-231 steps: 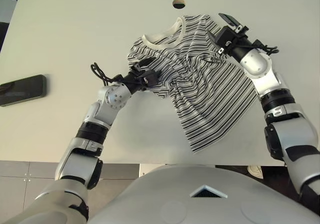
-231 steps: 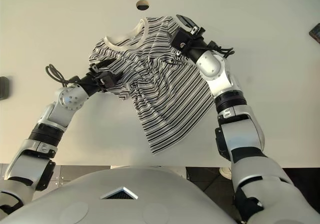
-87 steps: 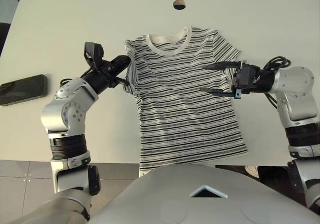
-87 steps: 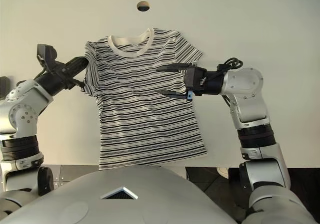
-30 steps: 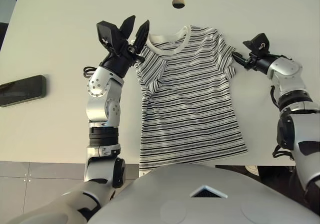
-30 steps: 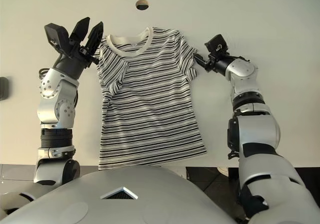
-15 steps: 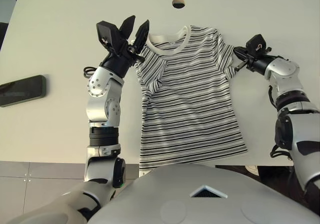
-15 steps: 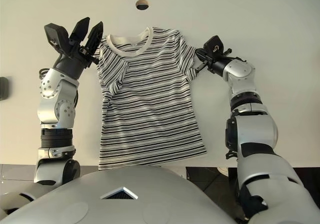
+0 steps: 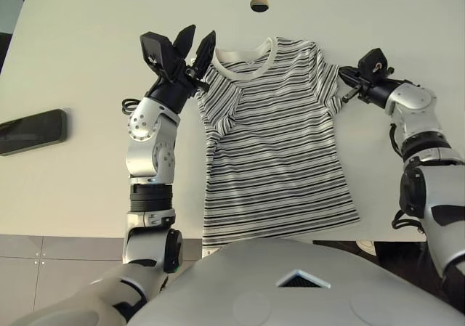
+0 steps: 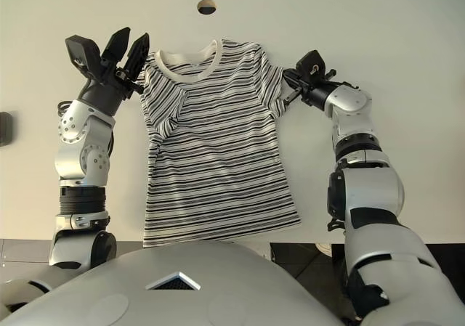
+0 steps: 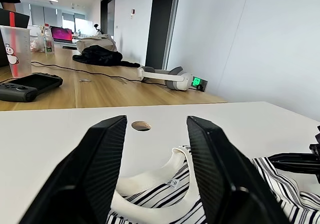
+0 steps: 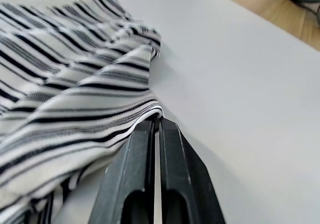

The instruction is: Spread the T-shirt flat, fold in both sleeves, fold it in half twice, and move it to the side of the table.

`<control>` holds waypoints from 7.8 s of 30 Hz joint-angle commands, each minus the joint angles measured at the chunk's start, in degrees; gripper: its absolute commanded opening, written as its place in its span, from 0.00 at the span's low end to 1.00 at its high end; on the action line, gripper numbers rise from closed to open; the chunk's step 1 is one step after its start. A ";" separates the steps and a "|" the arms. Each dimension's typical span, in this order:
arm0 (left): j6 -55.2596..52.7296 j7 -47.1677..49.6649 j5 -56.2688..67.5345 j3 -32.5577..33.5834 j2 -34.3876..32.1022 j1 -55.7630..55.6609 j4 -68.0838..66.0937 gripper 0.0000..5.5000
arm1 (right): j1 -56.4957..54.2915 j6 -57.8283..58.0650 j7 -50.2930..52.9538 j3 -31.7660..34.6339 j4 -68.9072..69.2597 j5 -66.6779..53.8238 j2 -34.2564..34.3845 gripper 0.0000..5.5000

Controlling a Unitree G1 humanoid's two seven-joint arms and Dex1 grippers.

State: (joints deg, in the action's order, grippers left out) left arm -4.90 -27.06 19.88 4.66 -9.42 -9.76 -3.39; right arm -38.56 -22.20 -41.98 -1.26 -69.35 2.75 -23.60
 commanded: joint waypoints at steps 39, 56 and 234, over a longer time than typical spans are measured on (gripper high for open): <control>0.55 -0.47 -0.49 0.23 0.01 -2.43 -3.64 0.40 | 0.32 3.82 5.49 -3.44 -4.26 5.52 0.84 0.20; 0.29 -0.32 -0.59 -0.23 0.17 -3.34 -3.70 0.40 | -0.53 2.47 1.14 -1.21 -1.65 2.67 1.09 0.03; 17.35 -42.10 10.76 -29.77 -58.27 21.88 15.83 0.02 | 57.06 3.94 -30.86 -16.72 75.61 -37.36 -46.13 0.02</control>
State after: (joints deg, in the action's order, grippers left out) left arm 24.80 -60.98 16.05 -27.90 -62.41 11.68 6.00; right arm 18.38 -25.92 -67.88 -22.42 2.43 -25.79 -66.19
